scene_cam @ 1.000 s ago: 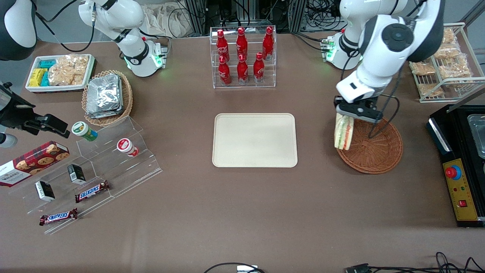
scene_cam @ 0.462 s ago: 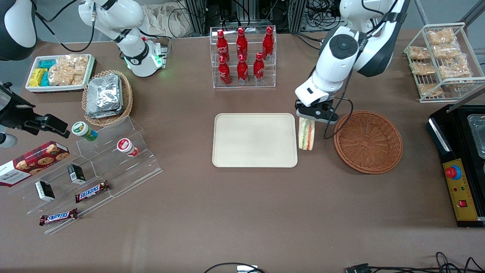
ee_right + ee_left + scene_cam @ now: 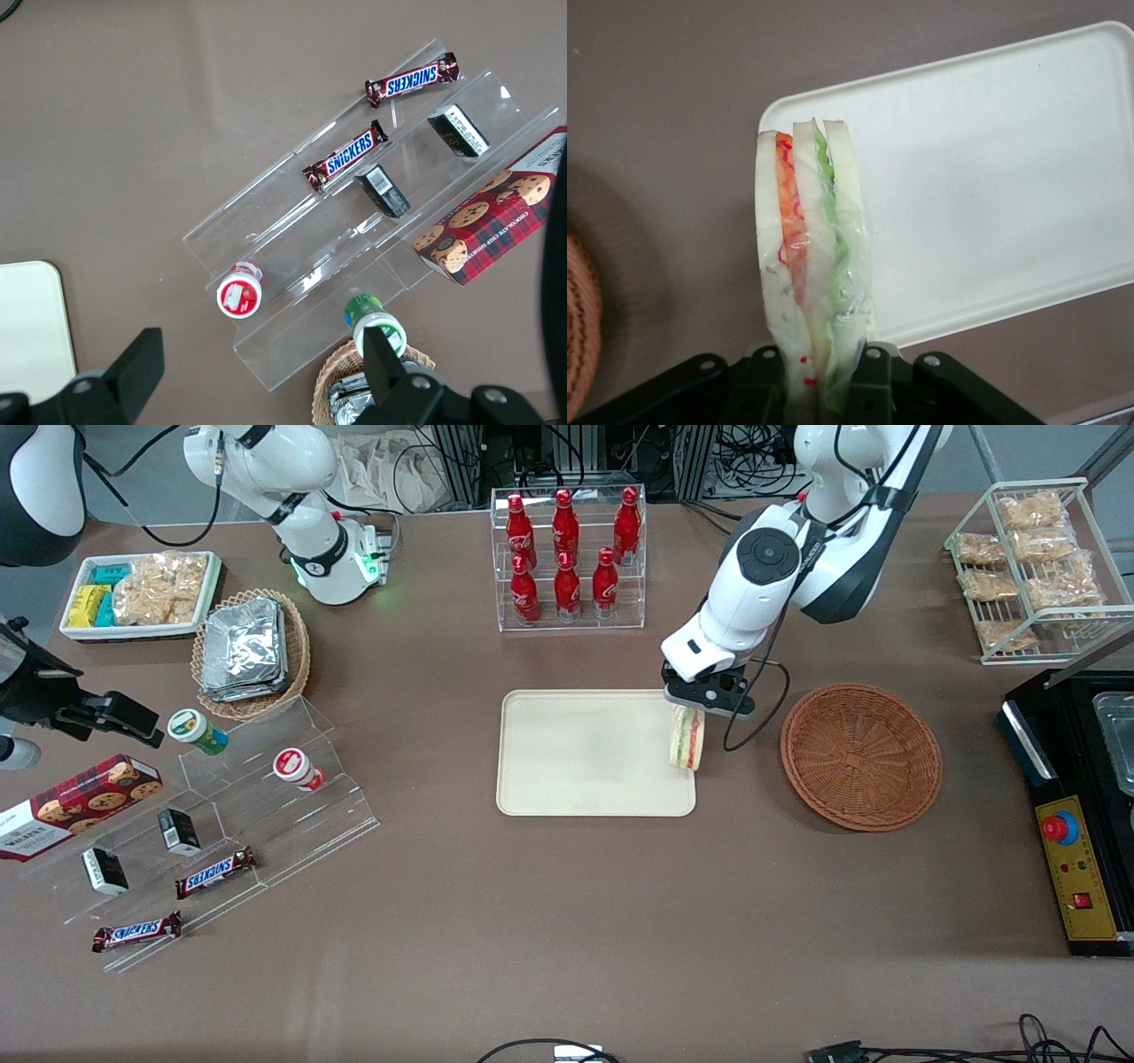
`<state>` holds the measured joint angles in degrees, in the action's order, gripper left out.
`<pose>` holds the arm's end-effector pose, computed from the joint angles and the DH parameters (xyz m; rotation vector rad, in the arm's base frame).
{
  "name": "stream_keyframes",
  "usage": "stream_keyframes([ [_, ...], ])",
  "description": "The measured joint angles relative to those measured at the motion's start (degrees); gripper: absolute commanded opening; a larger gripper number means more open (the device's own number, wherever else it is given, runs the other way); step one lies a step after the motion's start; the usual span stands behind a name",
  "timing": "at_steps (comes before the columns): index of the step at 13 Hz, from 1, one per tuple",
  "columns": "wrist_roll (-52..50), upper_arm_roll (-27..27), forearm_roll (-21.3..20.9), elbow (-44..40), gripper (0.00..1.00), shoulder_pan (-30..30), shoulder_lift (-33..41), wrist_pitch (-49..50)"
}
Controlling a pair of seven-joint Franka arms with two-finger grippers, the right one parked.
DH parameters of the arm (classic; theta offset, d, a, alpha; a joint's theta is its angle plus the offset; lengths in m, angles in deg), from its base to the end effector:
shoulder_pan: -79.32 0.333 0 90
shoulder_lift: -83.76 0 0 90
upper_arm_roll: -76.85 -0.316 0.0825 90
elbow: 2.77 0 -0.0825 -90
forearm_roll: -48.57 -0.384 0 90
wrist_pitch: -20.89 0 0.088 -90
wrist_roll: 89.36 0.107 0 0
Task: Place sandwich from basket to tray
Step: 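Carry the sandwich with the left gripper over the cream tray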
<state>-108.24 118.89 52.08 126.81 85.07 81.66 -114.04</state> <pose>0.4267 -0.3134 0.3552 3.0236 -0.3966 0.0398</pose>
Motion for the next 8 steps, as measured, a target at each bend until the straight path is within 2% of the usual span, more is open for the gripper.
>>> stream_keyframes([
  [3,-1.1,0.3,-0.4,0.0,0.21,0.0,-2.7,-1.3],
  [4,-2.8,0.3,-1.9,0.0,0.21,0.0,-3.6,-1.5],
  [8,-15.8,1.8,-14.3,0.0,0.21,0.0,-8.7,-3.8],
])
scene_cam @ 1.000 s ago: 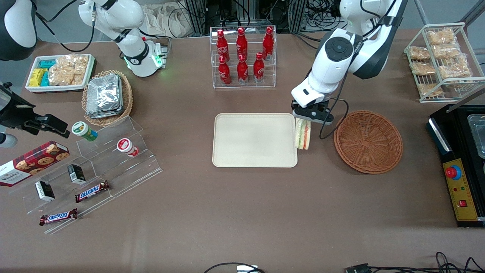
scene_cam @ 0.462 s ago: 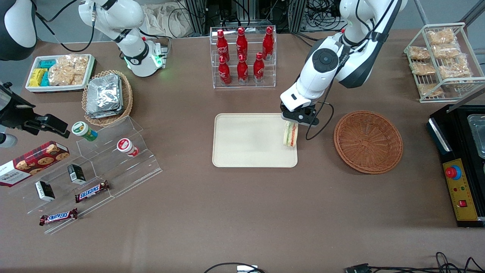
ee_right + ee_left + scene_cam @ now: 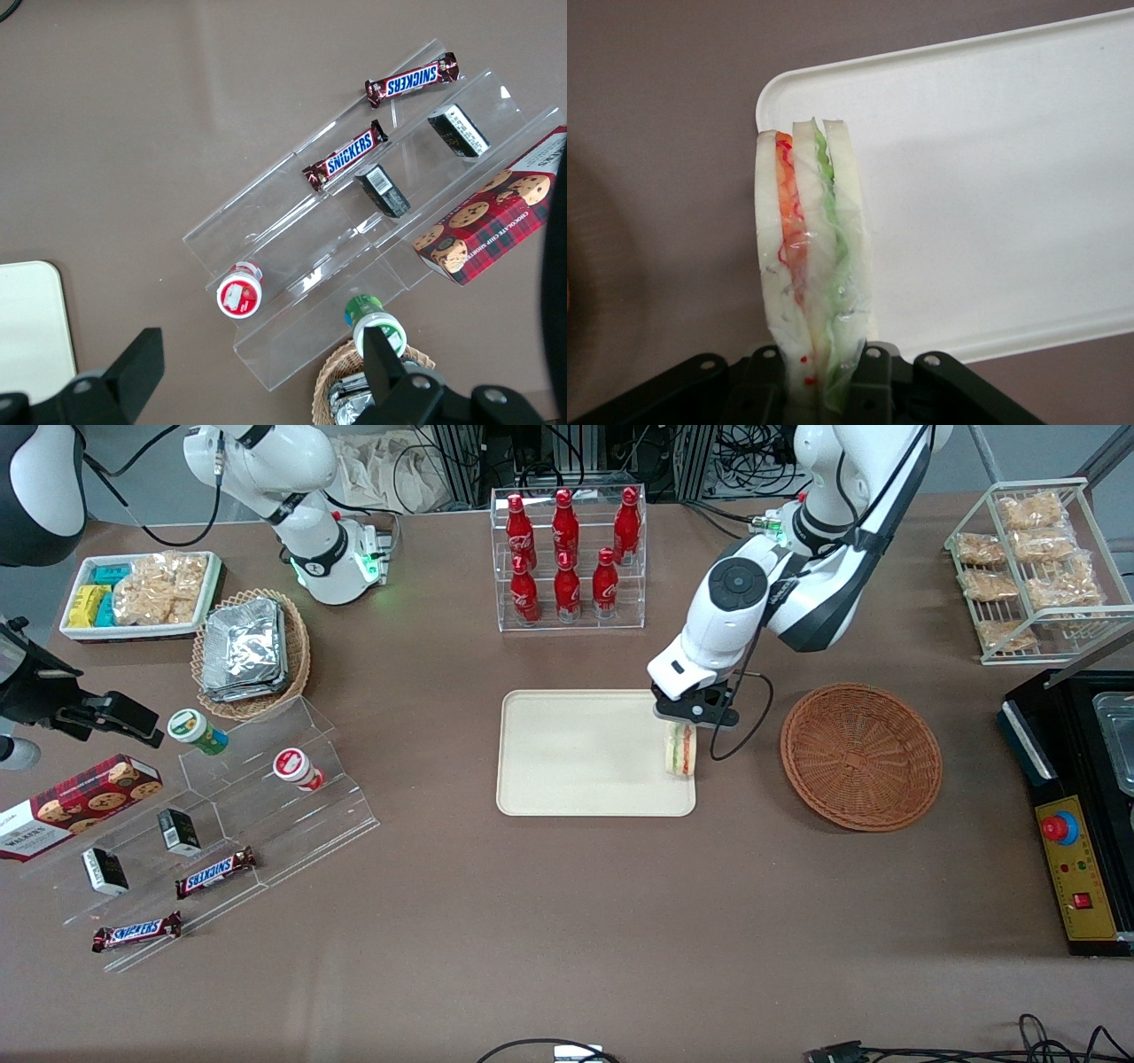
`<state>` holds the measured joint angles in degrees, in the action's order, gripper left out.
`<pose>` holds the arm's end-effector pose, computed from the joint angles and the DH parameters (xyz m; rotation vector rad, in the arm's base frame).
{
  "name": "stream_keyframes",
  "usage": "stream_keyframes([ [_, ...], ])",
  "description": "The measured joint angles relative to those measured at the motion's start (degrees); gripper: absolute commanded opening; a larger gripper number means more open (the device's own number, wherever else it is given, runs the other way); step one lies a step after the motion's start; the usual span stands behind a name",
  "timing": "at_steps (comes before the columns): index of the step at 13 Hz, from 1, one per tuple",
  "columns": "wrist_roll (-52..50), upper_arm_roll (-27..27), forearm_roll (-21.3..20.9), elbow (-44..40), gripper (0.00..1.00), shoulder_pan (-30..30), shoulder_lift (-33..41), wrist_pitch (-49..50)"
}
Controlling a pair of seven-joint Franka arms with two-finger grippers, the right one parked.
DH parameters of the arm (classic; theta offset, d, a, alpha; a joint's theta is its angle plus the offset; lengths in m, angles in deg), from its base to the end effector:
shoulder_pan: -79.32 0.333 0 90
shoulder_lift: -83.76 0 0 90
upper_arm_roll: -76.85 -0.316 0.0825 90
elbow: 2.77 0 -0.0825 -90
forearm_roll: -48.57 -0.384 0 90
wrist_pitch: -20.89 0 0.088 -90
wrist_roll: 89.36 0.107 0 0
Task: Place sandwich from basket to tray
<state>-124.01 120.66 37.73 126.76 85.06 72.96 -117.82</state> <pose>0.4232 -0.3292 0.3034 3.1056 -0.2952 0.0377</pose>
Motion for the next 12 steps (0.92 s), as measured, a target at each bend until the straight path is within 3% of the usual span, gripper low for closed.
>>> stream_keyframes([
  [6,-14.0,0.8,-14.0,-3.2,0.21,-3.4,-10.0,-1.0],
  [12,-15.5,0.8,-19.9,-4.0,0.21,-3.7,-14.1,-1.0],
])
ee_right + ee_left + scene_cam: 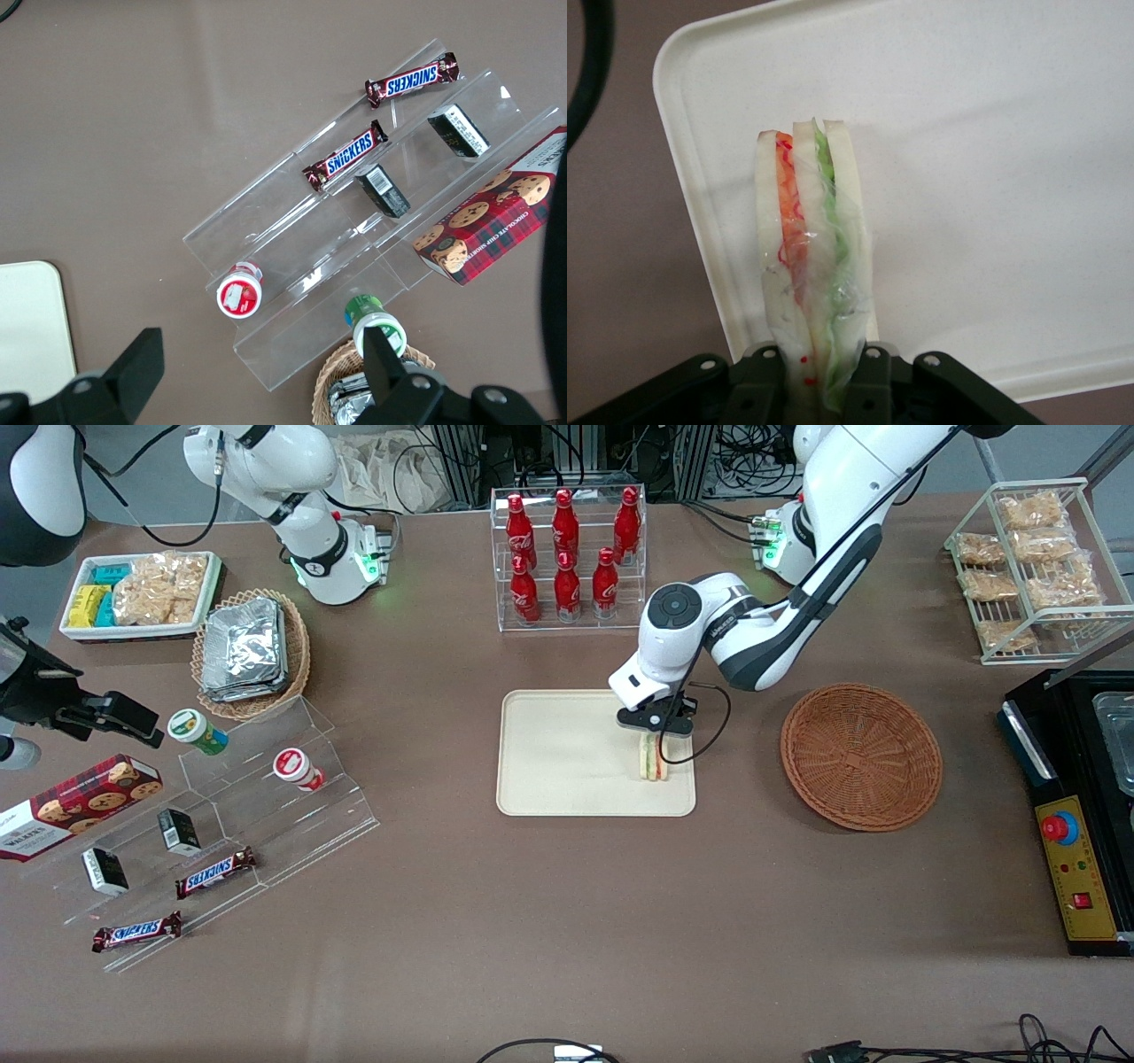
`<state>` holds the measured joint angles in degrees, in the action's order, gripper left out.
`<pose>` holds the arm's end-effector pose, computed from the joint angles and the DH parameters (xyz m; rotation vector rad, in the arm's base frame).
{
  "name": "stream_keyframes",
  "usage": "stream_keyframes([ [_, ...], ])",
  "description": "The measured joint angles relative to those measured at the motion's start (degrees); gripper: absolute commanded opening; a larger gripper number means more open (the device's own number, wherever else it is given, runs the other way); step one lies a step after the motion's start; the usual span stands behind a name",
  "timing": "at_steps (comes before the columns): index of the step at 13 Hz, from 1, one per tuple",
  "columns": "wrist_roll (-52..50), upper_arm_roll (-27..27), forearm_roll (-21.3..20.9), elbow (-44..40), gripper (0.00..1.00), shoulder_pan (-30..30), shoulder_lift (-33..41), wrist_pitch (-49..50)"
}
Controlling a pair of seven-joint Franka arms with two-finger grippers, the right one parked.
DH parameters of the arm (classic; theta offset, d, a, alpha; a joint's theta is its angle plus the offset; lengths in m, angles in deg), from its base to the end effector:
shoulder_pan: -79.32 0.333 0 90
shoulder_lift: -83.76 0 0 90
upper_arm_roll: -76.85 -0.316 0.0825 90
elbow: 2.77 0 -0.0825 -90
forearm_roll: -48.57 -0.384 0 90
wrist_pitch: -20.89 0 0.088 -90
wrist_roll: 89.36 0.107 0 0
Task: Place sandwich from basket to tray
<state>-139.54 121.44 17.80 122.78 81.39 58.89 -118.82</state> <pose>0.4055 -0.3742 0.2372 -3.0879 0.3778 -0.0339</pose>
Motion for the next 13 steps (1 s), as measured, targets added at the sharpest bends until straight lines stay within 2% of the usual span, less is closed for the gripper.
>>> stream_keyframes([
  [2,-0.2,0.0,-0.7,0.0,0.28,-0.3,-0.6,0.0],
  [3,-0.3,0.0,-0.7,0.0,0.39,-0.7,-0.8,0.0],
  [5,-0.6,0.0,-0.9,0.0,0.79,-1.2,-1.0,0.0],
  [6,-0.6,0.0,-1.5,0.0,0.93,-1.3,-1.2,0.0],
  [7,-0.8,0.0,-1.9,0.0,0.99,-1.3,-1.3,0.0],
  [13,-3.9,-0.4,-2.4,-2.5,1.0,-0.9,-1.7,0.7],
])
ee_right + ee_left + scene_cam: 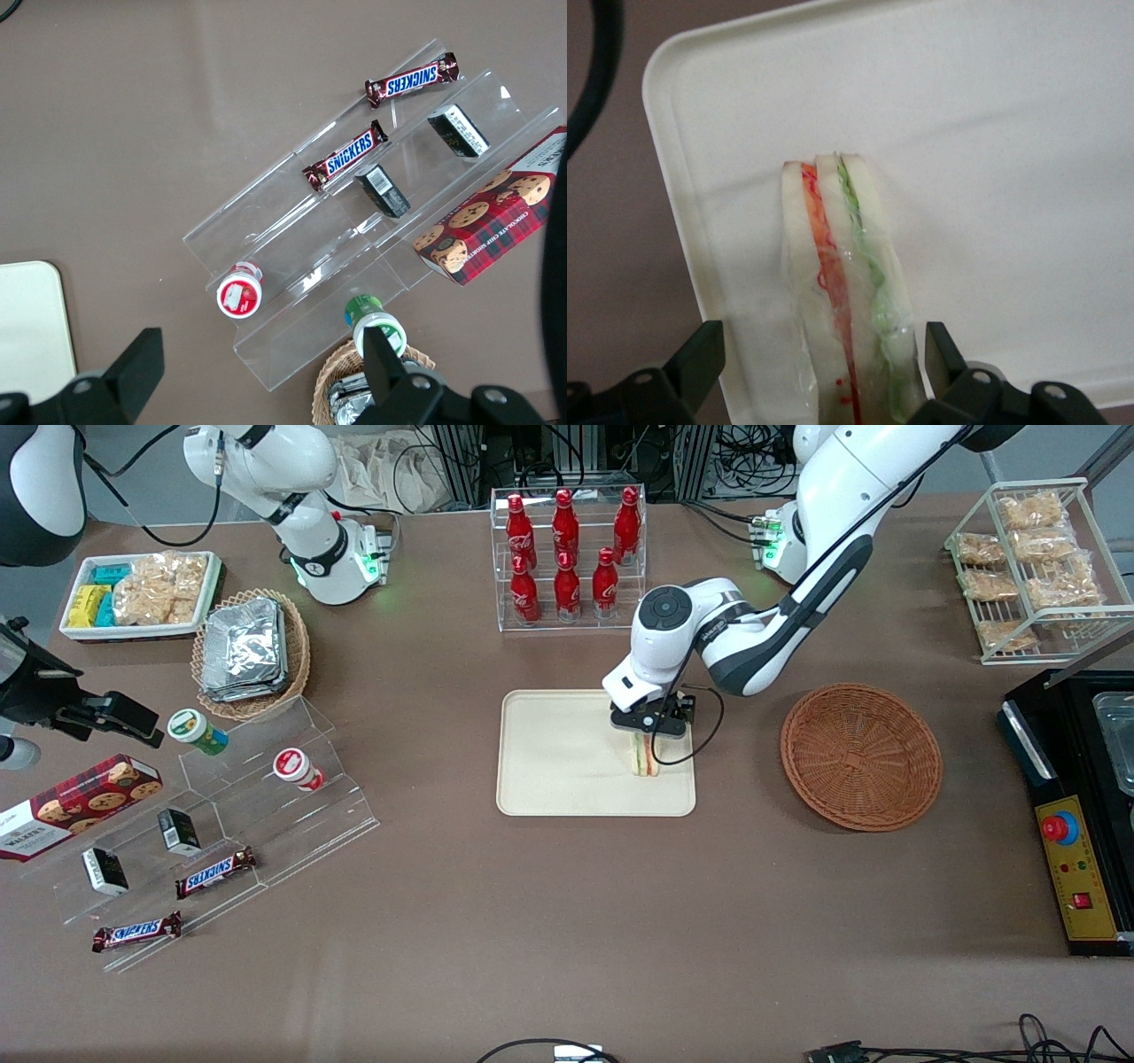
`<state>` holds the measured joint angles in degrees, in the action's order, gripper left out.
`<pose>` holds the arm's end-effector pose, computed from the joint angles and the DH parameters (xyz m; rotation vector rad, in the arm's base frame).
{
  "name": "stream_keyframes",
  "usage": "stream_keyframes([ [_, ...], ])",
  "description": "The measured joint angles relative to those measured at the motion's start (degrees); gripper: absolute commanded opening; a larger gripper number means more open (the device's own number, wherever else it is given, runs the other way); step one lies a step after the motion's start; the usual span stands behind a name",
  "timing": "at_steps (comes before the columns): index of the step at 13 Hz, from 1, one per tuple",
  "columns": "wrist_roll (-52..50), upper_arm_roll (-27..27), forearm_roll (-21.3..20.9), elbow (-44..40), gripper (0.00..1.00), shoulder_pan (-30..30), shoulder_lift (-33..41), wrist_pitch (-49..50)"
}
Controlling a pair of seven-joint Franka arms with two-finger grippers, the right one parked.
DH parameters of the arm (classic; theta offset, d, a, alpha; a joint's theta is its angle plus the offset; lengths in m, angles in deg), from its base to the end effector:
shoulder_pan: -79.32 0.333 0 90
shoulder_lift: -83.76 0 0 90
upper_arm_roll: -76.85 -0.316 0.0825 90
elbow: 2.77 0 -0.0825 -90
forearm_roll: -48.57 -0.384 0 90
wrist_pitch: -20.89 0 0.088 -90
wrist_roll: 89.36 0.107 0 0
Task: Place sandwich from basket to tray
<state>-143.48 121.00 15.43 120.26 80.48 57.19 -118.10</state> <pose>0.4146 -0.3829 0.2388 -3.0943 0.3122 -0.0682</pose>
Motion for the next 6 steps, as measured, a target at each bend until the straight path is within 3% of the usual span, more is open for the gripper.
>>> stream_keyframes([
  [6,-5.7,-0.6,0.0,-11.3,1.0,2.0,0.2,12.2],
])
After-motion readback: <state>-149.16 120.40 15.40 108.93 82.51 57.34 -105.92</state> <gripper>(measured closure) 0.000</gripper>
